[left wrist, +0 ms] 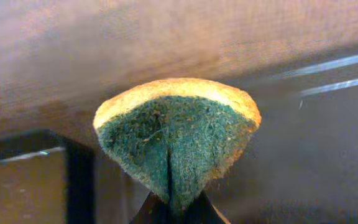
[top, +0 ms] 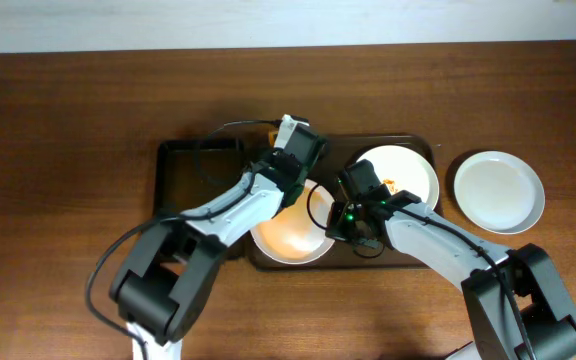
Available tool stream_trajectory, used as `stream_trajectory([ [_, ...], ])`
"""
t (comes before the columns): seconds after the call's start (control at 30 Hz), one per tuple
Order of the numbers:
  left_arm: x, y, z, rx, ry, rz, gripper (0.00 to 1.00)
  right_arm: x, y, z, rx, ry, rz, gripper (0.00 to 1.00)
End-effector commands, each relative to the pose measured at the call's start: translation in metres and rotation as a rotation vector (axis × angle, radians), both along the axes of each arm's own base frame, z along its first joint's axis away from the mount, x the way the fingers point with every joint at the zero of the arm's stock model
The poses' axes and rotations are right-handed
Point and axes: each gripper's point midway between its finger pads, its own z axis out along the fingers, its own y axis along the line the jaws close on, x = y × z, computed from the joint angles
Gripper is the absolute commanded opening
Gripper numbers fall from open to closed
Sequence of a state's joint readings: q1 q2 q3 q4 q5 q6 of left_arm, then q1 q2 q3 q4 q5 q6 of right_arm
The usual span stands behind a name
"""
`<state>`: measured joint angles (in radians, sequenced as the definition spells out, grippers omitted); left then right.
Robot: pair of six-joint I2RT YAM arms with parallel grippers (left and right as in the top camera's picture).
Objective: Clean dirty plates on tray and stack at the side
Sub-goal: 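Return the sponge to the black tray with the left gripper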
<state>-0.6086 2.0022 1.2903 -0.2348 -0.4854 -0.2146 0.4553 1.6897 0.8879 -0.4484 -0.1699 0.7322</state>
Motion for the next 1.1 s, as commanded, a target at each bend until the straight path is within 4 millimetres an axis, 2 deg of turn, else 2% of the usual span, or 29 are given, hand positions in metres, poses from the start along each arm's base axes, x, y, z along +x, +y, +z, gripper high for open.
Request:
stream_trajectory([
  [0.0,-0.002,-0.01,0.098,-0.213,-0.113,-0.062,0.0,-0.006,0.001,-0.004,-0.007,0.018,0.018,0.04],
  [0.07,-0.011,-0.004,0.123,-0.29,-0.095,-0.098,0.0,-0.006,0.002,-0.004,-0.004,0.018,0.019,0.04],
  [0.13,-0.024,0.028,0.128,-0.321,-0.021,-0.036,0.0,-0.005,0.005,-0.002,0.011,0.018,0.024,0.05],
  [0.17,-0.028,0.049,0.126,-0.308,0.013,0.006,0.0,-0.004,0.01,0.002,0.036,0.018,0.038,0.11],
  [0.2,-0.032,0.078,0.118,-0.291,0.06,0.08,0.0,-0.004,0.017,0.006,0.069,0.023,0.054,0.27],
  [0.27,-0.038,0.116,0.104,-0.283,0.13,0.198,0.0,-0.009,0.024,0.008,0.111,0.048,0.07,0.5],
  [0.3,-0.044,0.141,0.095,-0.292,0.183,0.258,0.0,-0.014,0.021,0.007,0.103,0.071,0.069,0.54],
  [0.33,-0.046,0.157,0.091,-0.32,0.214,0.295,0.0,-0.02,0.018,0.005,0.088,0.096,0.067,0.52],
  [0.37,-0.047,0.164,0.09,-0.326,0.218,0.31,0.02,-0.022,0.017,0.004,0.084,0.106,0.066,0.43],
  [0.4,-0.048,0.171,0.089,-0.324,0.223,0.328,0.07,-0.024,0.017,0.004,0.082,0.11,0.067,0.25],
  [0.43,-0.05,0.175,0.087,-0.316,0.232,0.33,0.1,-0.024,0.016,0.003,0.08,0.114,0.067,0.11],
  [0.47,-0.052,0.176,0.084,-0.311,0.243,0.331,0.13,-0.026,0.016,0.003,0.078,0.12,0.066,0.04],
  [0.53,-0.054,0.176,0.079,-0.308,0.25,0.332,0.13,-0.028,0.017,0.003,0.085,0.13,0.069,0.09],
  [0.57,-0.055,0.176,0.076,-0.307,0.255,0.333,0.13,-0.03,0.018,0.004,0.094,0.14,0.072,0.2],
  [0.6,-0.057,0.176,0.072,-0.306,0.26,0.334,0.13,-0.029,0.017,0.003,0.088,0.138,0.07,0.21],
  [0.63,-0.057,0.176,0.071,-0.304,0.264,0.335,0.13,-0.029,0.016,0.003,0.082,0.134,0.068,0.2],
  [0.7,-0.057,0.176,0.068,-0.303,0.27,0.335,0.14,-0.026,0.014,0.003,0.069,0.12,0.063,0.04],
  [0.73,-0.057,0.176,0.068,-0.302,0.273,0.335,0.15,-0.022,0.015,0.004,0.073,0.105,0.061,0.04],
  [0.8,-0.058,0.176,0.066,-0.3,0.28,0.337,0.18,-0.005,0.016,0.022,0.08,0.063,0.088,0.04],
  [0.87,-0.064,0.177,0.064,-0.292,0.304,0.34,0.39,0.009,0.002,0.056,0.002,0.044,0.173,0.04],
  [0.93,-0.067,0.177,0.062,-0.287,0.319,0.343,0.52,0.012,-0.018,0.084,-0.127,0.048,0.226,0.04],
  [1.0,-0.068,0.177,0.062,-0.287,0.322,0.344,0.54,0.012,-0.035,0.122,-0.237,0.045,0.295,0.04],
  [1.03,-0.068,0.177,0.062,-0.287,0.322,0.344,0.54,0.013,-0.036,0.134,-0.249,0.037,0.306,0.04],
  [1.07,-0.069,0.177,0.061,-0.287,0.326,0.344,0.56,0.013,-0.037,0.137,-0.252,0.036,0.32,0.04],
])
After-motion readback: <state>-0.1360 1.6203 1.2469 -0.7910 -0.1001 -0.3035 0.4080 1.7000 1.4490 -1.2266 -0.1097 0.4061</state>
